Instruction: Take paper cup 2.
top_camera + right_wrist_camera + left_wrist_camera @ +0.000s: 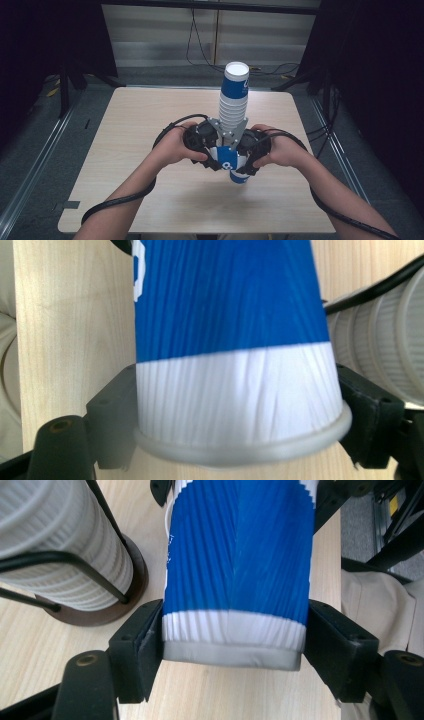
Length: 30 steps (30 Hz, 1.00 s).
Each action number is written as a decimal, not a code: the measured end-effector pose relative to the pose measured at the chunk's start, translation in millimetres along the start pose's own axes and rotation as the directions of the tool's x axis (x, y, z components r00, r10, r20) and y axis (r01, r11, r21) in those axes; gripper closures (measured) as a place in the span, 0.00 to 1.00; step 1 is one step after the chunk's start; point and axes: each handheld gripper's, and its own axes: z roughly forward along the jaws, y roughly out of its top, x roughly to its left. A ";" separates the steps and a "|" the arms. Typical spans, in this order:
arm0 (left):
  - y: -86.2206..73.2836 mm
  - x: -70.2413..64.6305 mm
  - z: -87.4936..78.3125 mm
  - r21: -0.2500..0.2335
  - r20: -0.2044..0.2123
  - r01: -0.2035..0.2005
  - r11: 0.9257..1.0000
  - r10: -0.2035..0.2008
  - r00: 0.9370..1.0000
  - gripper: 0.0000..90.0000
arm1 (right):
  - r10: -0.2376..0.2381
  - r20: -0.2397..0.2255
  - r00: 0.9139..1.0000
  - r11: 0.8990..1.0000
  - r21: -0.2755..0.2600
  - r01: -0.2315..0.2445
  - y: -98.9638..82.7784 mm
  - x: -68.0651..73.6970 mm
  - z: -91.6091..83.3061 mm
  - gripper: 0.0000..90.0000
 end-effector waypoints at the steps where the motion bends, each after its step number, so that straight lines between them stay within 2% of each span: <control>1: -0.6 0.3 0.8 0.002 0.001 -0.001 1.000 0.001 1.000 0.32 | -0.017 0.003 1.000 1.000 0.001 0.017 0.8 -0.5 -0.8 0.20; 3: -2.1 0.8 1.6 0.004 0.001 0.001 1.000 -0.001 1.000 0.32 | -0.018 0.007 1.000 1.000 -0.011 0.018 1.4 0.1 -0.8 0.20; 4: -2.8 0.7 2.0 0.005 0.006 0.010 1.000 -0.010 1.000 0.32 | -0.039 0.015 0.999 0.999 -0.022 0.040 2.0 -0.9 -0.9 0.20; 5: -3.3 1.6 1.7 0.013 0.011 0.000 1.000 0.000 1.000 0.32 | -0.026 0.004 1.000 1.000 -0.014 0.026 2.4 0.0 -1.7 0.20; 8: -5.6 1.6 2.9 0.014 0.009 -0.001 1.000 0.001 1.000 0.32 | -0.038 0.013 0.999 0.999 -0.026 0.038 4.1 1.3 -2.0 0.20; 9: -6.6 1.0 3.9 0.006 0.013 0.010 1.000 -0.010 1.000 0.32 | -0.050 0.017 0.999 0.998 -0.027 0.050 4.7 1.1 -2.0 0.20; 13: -9.4 1.2 3.5 -0.010 0.002 0.004 1.000 -0.004 1.000 0.32 | -0.045 0.023 0.999 0.998 -0.035 0.045 4.7 1.6 -2.8 0.19; 16: -11.5 2.0 1.7 -0.022 0.010 -0.006 1.000 0.006 1.000 0.32 | -0.048 0.026 0.998 0.996 -0.072 0.050 2.0 1.3 -1.7 0.17; 17: -12.8 1.7 1.8 -0.033 0.007 0.007 0.999 -0.007 1.000 0.32 | -0.040 0.027 0.999 0.996 -0.074 0.042 1.2 2.1 -2.2 0.17; 19: -15.4 4.6 -0.5 -0.050 0.021 0.003 0.999 -0.002 1.000 0.32 | -0.025 0.035 0.999 0.994 -0.102 0.029 -0.7 2.5 -3.4 0.16; 20: -17.4 5.0 -1.2 -0.053 0.015 0.008 0.999 -0.007 1.000 0.32 | -0.025 0.037 0.999 0.992 -0.119 0.029 -1.8 1.7 -3.7 0.15; 23: -23.9 7.3 -2.7 -0.084 0.025 0.019 0.996 -0.017 1.000 0.32 | 0.024 0.038 0.999 0.990 -0.140 -0.019 -7.3 0.9 -5.2 0.13; 25: -27.1 8.4 -3.7 -0.101 0.029 0.026 0.994 -0.023 0.999 0.32 | 0.022 0.040 0.999 0.986 -0.167 -0.015 -10.2 -0.8 -5.6 0.13; 27: -29.8 9.3 -4.9 -0.124 0.029 0.037 0.992 -0.034 0.999 0.32 | 0.051 0.039 0.998 0.983 -0.177 -0.043 -12.6 -0.1 -7.6 0.13; 30: -33.2 11.2 -6.4 -0.143 0.033 0.038 0.989 -0.034 0.999 0.32 | 0.063 0.027 0.998 0.977 -0.205 -0.056 -15.6 0.1 -8.1 0.14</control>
